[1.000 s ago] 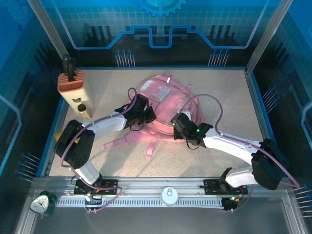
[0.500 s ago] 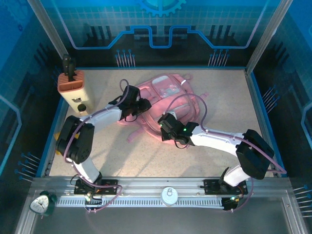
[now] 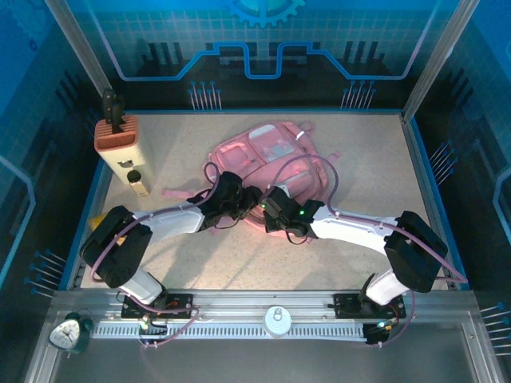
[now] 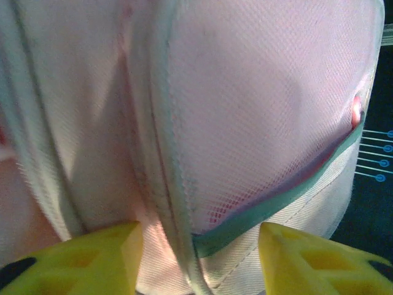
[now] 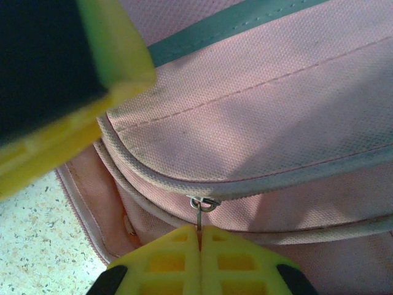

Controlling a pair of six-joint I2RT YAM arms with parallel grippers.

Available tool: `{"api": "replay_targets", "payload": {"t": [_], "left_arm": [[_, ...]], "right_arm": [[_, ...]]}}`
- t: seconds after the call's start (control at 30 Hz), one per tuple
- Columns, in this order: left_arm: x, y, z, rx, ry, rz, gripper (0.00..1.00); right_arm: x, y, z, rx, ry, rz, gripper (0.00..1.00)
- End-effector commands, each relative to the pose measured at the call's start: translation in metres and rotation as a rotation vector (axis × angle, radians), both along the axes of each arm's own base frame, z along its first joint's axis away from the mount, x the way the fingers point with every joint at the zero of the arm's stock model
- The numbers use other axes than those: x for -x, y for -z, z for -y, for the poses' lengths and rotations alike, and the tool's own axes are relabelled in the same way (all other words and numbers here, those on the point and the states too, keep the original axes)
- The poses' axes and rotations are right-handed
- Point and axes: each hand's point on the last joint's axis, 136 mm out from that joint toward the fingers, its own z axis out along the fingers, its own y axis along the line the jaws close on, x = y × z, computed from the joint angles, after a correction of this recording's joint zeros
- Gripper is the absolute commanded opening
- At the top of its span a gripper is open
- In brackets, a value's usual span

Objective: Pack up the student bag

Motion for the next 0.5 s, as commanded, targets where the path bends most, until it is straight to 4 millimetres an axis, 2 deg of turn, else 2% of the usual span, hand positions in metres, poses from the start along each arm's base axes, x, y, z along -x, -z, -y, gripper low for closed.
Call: {"api": "replay_targets", "payload": {"t": [0.0, 0.07, 0.23, 0.3, 0.33, 0.47], "left_arm": [[-0.019, -0.009, 0.008, 0.023, -0.038, 0.040, 0.42], [-0.021, -0.007, 0.006, -0.010, -0.038, 0.040, 0.29], [-0.025, -0.007, -0.016, -0.125, -0.046, 0.058, 0.00], [-0.025, -0.008, -0.030, -0.161, -0.052, 0.062, 0.00], [-0.025, -0.008, -0.038, -0.177, -0.052, 0.060, 0.00], [-0.032, -0.012, -0.071, -0.241, -0.036, 0.083, 0.00]], "right_arm": [[0.015, 0.011, 0.001, 0.027, -0.032, -0.043, 0.00], [0.014, 0.010, 0.008, 0.048, -0.023, -0.031, 0.00], [0.012, 0.008, 0.034, 0.109, 0.014, -0.015, 0.00], [0.006, 0.004, 0.045, 0.119, 0.036, -0.005, 0.00], [0.008, 0.011, 0.058, 0.140, 0.050, -0.019, 0.00], [-0.004, 0.010, 0.091, 0.162, 0.114, -0.021, 0.00]]}}
